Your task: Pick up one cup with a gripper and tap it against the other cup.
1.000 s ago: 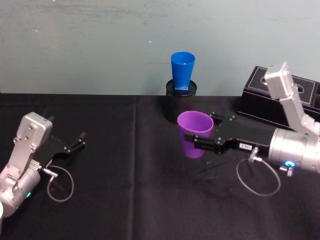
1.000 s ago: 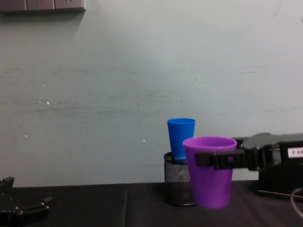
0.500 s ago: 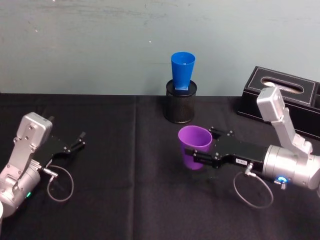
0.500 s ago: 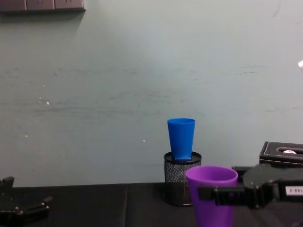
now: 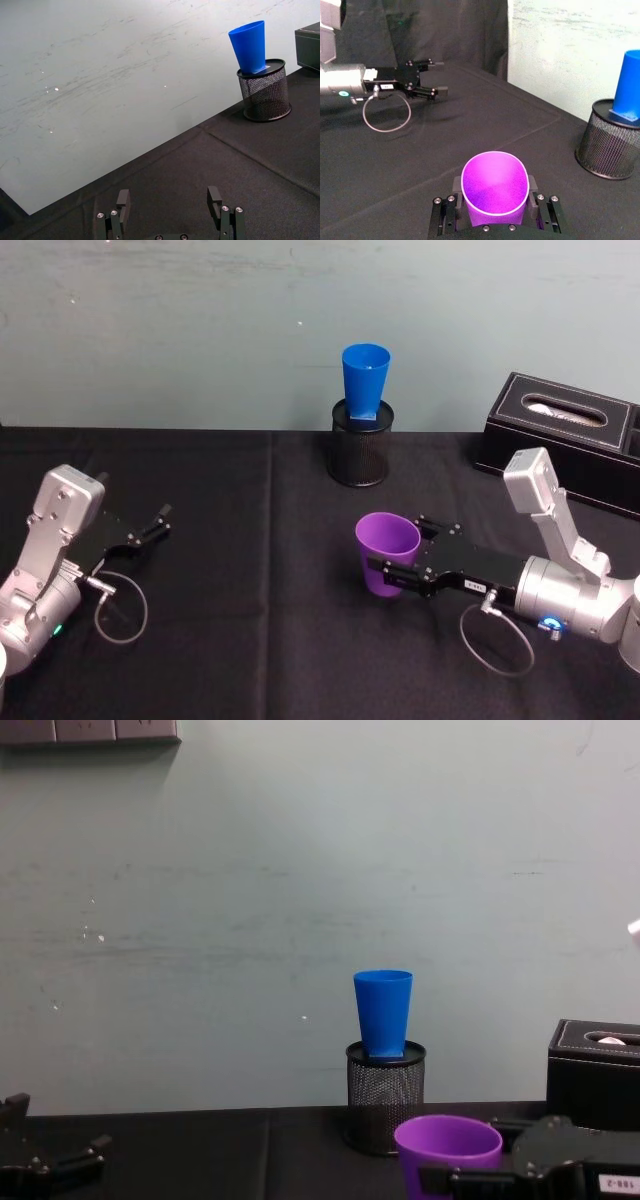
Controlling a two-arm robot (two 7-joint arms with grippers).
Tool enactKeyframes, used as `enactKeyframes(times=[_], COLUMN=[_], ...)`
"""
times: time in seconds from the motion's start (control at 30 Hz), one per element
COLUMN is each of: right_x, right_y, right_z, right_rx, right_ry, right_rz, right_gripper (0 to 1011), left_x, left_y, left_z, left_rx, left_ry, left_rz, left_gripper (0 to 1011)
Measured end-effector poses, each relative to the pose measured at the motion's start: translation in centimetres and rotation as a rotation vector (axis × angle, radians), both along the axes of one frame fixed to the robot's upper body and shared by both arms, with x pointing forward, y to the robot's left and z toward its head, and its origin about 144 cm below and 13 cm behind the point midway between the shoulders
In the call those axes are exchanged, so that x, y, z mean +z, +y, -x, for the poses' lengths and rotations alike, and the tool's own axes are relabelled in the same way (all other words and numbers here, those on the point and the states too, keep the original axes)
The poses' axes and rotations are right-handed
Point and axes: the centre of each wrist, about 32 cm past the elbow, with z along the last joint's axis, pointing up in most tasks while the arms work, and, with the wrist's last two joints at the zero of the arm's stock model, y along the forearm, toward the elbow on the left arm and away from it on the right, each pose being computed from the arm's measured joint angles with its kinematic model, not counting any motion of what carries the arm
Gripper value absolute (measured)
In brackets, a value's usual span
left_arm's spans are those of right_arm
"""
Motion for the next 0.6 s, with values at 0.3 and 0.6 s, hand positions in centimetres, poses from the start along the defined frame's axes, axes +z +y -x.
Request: enactKeyframes(times=[0.3,0.6], right_x=[-1.3,-2.0], right_y=[0.1,0.2], right_z=[-0.1,-0.3], right_rx=[-0.008,-0.004], right_ry=[0.024,0.035], right_rz=[0.012,0.014], right_gripper=[726,726], left_x=[0.0,0.0], left_y=[0.0,0.0], left_z=[0.0,0.0], left_rx=[0.0,0.0], left_ry=[0.0,0.0], left_rz=[0.0,0.0], left_gripper=[1011,1011])
